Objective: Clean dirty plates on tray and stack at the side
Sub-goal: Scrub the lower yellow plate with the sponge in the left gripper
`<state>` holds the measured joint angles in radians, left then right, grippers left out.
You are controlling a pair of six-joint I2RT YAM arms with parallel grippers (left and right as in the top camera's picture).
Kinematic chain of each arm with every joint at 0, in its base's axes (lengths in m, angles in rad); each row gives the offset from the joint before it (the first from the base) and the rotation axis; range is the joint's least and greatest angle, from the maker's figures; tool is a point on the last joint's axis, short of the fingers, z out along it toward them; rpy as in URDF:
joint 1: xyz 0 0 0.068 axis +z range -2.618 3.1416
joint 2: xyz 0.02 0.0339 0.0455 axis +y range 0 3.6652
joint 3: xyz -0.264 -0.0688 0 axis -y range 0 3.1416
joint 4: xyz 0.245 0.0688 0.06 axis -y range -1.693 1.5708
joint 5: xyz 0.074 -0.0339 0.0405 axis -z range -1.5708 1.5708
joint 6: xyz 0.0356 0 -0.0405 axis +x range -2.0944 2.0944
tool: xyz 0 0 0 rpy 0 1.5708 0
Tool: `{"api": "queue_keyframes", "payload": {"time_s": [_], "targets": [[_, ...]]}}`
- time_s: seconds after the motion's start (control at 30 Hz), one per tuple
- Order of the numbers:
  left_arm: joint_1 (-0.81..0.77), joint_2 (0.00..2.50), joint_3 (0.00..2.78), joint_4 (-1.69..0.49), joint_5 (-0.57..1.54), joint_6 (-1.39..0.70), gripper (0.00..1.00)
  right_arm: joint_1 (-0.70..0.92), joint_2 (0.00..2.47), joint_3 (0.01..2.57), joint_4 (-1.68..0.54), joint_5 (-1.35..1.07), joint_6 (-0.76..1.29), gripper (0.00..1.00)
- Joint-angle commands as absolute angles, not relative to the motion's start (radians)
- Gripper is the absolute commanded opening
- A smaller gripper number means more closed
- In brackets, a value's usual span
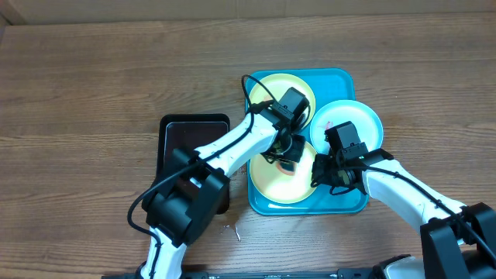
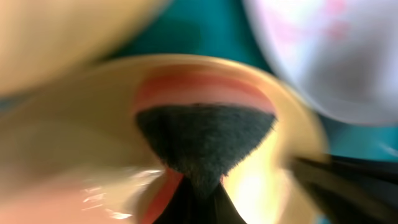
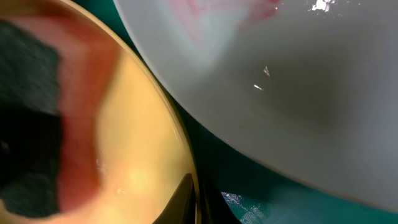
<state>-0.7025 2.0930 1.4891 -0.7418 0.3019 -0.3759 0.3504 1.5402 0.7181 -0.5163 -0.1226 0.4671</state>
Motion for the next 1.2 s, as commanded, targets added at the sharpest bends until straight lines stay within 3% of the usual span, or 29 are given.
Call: {"api": "queue_keyframes", "payload": {"time_s": [0.0,0.3,0.63,0.77,1.0,1.17], "targets": [[-0.735,2.123,1.488,-0.750,0.464,-0.344,0.04,0.352,1.552,0.709,-0.529,-0.098,0.464,0.04],[-0.717,2.126,1.488,-0.923,0.271,-0.521,0.04,0.352,1.552,0.709,-0.530,-0.098,0.464,0.04],[-0.675,2.126,1.522,-1.116,-0.105,-0.577,0.04,0.352,1.552,0.709,-0.530,-0.098,0.464,0.04],[-0.675,2.126,1.535,-1.097,-0.219,-0.554,0.04,0.352,1.552,0.709,-0.530,-0.098,0.464,0.04],[-0.678,2.126,1.535,-0.938,-0.187,-0.405,0.04,0.352,1.552,0.709,-0.530,-0.098,0.464,0.04],[-0.677,2.126,1.534,-0.814,0.079,-0.350,0.04,0.352,1.552,0.709,-0.530,-0.098,0.464,0.04]]}}
